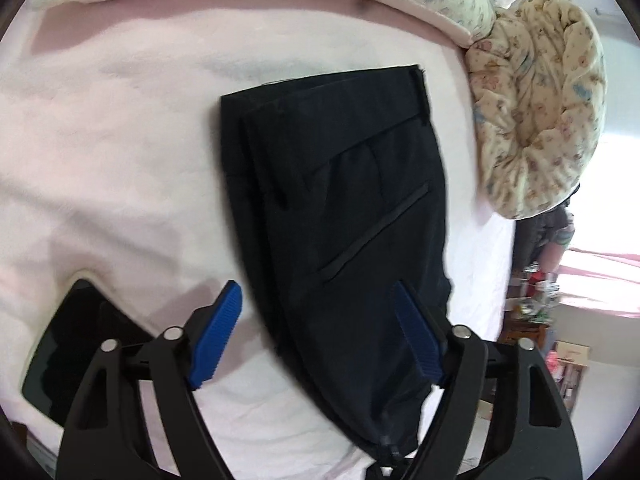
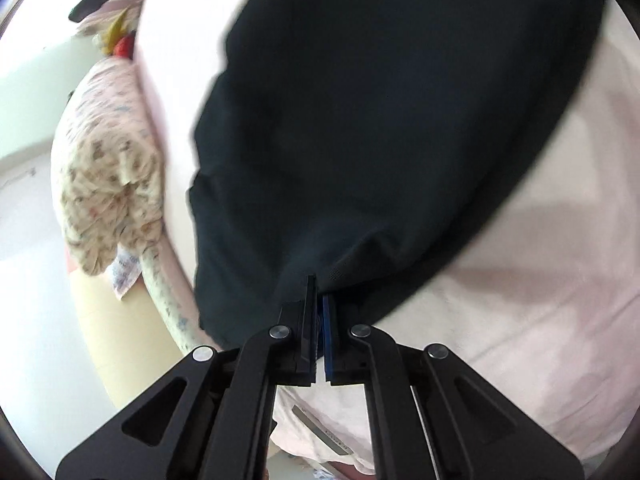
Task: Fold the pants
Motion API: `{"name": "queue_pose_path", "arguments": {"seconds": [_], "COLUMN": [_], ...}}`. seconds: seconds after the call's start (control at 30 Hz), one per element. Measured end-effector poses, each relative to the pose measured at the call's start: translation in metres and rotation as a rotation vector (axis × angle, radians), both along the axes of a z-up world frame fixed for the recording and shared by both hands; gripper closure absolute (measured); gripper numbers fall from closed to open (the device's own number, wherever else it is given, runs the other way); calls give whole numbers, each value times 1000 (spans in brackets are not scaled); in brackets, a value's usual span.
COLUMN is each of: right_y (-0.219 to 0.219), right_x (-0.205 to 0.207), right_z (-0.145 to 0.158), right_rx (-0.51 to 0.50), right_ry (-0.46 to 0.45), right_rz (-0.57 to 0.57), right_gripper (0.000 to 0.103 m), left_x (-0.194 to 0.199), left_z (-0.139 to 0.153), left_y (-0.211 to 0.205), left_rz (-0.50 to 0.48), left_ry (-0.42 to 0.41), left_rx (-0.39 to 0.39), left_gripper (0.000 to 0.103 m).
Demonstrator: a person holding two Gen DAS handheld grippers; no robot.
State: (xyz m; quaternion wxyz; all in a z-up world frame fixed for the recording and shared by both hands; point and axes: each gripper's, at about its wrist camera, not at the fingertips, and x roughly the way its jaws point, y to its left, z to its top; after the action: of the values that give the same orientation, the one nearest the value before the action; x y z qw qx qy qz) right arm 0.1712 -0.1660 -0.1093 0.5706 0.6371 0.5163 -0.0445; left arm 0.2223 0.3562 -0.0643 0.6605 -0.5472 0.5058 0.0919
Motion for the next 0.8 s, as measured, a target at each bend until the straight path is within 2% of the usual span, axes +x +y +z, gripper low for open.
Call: {"name": "queue_pose_path", "arguments": {"seconds": [0.07,0.23,0.33,0.4,0.53,0.6,0.7,0.8], "right_y": [1,2,2,2,5,5,6,7], "right_x": [-5,-8,-10,-12,-10,-9,-11,-10], "right_z": [-4,-7,-7,-6,-6,-6,-7,-7], "right_rx": [23,36,47,49,54,56,56,55], "right_ry": [4,8,8,7,6,9,11,14], "right_rz": [-15,-20,-29,-30,-35,-37,-37,-35], "right_gripper": [101,101,100,100,100,100,100,100], "left_x": [5,23,26,23,17,13,6,5], "left_z": [0,-7,-17,-21,-13,-12,-17,-21], "left_y": [2,8,13,16,21,27,35,38], "left_rz": [13,9,22,39,20,42,89,106], "left_ry": [-22,-22,31,68,77,78,68,45], "left_rx": [-22,-43,-50,-57,1,19,-17,-47], "left_gripper": [31,41,54,69,66,57,50,49]}}
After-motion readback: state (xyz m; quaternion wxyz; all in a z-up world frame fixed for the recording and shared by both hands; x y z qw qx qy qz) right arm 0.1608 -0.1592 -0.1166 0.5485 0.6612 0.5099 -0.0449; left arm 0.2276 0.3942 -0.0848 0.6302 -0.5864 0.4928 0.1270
